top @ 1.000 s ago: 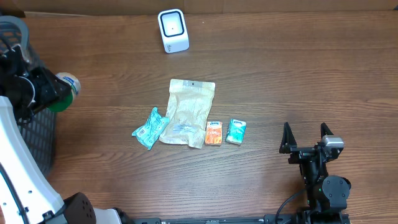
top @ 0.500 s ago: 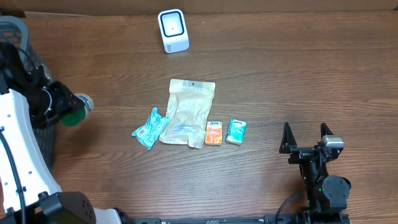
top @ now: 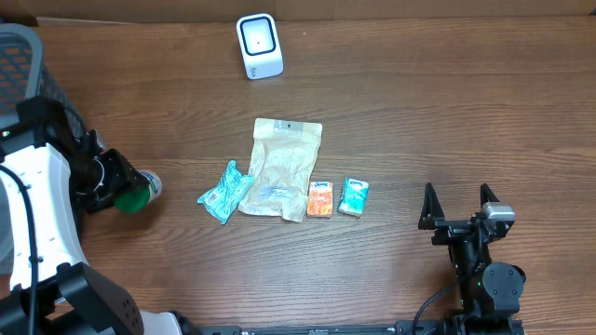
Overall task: Scan the item barcode
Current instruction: 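Lift the green-capped jar out of the basket with the left gripper, then carry the jar toward the table center beside the clear bag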
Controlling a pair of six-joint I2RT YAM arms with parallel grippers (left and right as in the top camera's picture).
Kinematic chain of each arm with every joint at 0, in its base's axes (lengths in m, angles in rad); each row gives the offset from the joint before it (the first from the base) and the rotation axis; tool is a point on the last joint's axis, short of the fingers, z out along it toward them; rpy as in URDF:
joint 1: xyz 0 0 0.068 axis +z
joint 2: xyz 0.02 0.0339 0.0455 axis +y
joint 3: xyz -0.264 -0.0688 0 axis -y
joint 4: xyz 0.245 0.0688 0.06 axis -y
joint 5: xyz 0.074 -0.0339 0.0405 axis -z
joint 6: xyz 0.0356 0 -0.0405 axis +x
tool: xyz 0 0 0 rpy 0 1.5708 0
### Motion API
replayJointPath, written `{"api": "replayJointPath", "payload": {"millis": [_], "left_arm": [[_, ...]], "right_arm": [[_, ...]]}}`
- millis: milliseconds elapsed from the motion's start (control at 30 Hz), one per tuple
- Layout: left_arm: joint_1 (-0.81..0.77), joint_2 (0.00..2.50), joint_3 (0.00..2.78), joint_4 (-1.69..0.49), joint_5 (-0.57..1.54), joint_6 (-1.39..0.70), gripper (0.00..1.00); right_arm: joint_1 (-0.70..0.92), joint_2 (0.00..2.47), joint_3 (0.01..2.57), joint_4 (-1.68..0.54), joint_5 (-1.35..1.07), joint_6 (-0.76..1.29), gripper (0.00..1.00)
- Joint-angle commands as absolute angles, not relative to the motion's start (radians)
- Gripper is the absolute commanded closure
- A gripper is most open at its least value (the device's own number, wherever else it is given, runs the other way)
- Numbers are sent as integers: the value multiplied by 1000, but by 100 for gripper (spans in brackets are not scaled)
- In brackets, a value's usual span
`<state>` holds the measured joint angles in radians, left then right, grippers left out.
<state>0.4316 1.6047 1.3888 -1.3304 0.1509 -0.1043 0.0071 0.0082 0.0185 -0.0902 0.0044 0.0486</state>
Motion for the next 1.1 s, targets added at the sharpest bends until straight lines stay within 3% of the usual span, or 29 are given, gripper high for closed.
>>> {"api": "replayJointPath", "payload": {"millis": [0,333,1067], "left_arm": [[398,1595,1362,-1306,146,-112,58],[283,1595,1353,-1275,51,-178,59],[209,1595,1350,-1213,41,-233,59]], "right_arm": [[5,3,8,-84,9,44,0],[5,3,8,-84,10,44,0],[5,3,8,-84,9,44,1]]}}
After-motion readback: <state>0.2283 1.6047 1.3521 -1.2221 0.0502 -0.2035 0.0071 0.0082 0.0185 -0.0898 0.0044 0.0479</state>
